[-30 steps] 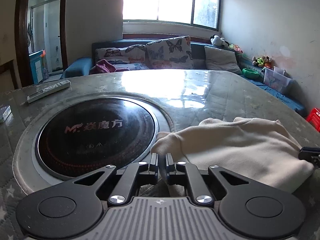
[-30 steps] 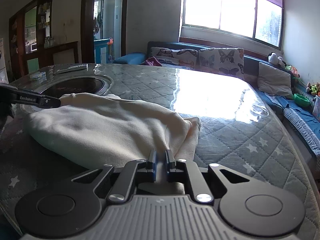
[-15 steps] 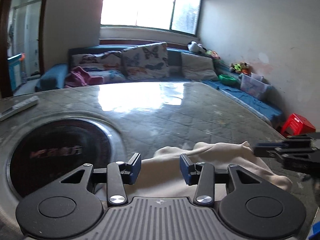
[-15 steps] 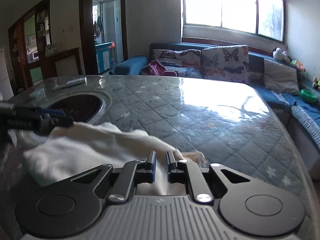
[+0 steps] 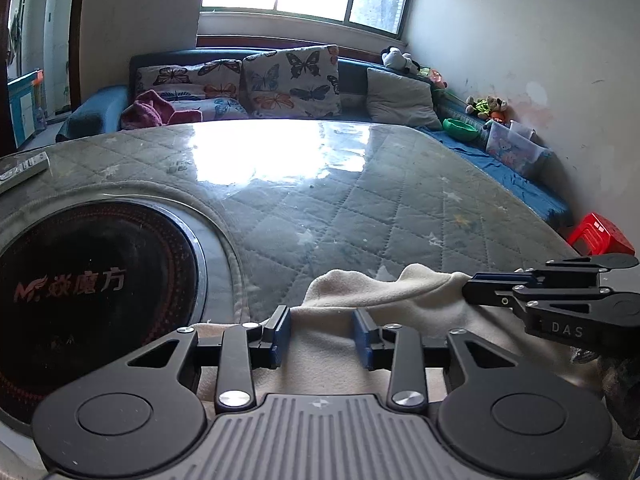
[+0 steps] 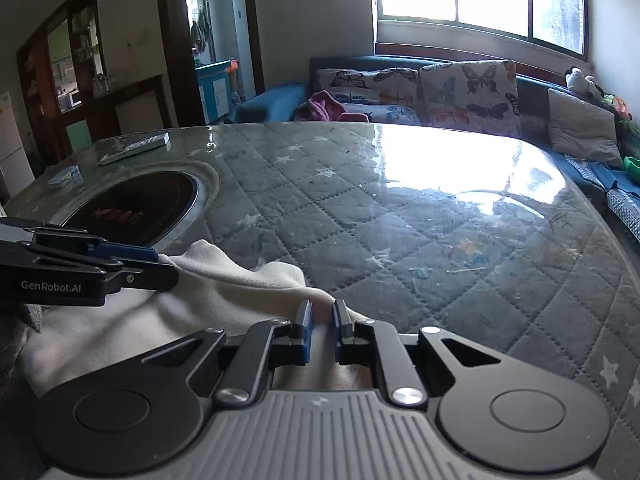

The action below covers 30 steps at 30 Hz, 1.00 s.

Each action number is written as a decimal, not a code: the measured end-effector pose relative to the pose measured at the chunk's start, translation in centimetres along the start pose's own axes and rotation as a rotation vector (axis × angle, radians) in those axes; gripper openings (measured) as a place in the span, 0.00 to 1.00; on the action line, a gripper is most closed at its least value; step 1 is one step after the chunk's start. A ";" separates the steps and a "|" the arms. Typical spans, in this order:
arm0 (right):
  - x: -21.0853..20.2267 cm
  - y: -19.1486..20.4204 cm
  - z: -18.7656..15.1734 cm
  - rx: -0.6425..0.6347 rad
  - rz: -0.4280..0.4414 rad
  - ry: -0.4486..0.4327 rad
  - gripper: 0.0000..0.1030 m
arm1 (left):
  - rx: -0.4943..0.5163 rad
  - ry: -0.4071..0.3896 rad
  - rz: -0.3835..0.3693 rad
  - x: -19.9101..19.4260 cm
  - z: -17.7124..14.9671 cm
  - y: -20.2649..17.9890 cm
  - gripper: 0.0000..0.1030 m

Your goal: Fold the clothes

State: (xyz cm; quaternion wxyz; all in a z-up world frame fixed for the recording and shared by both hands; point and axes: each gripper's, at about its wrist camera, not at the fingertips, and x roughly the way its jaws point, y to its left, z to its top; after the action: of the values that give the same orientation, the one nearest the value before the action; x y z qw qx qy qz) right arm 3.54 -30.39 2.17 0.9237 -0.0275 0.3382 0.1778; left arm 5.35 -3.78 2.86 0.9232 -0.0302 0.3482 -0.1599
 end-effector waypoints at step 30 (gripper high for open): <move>-7.8 12.1 -3.0 -0.335 0.155 -0.084 0.37 | -0.137 -0.155 0.098 -9.5 -1.9 3.4 1.00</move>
State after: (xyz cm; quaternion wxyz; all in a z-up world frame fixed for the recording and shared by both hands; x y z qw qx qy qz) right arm -8.03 -21.96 5.62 0.9030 -0.1474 0.2660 0.3034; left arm -1.66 2.56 6.83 0.9498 -0.0885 0.2871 -0.0877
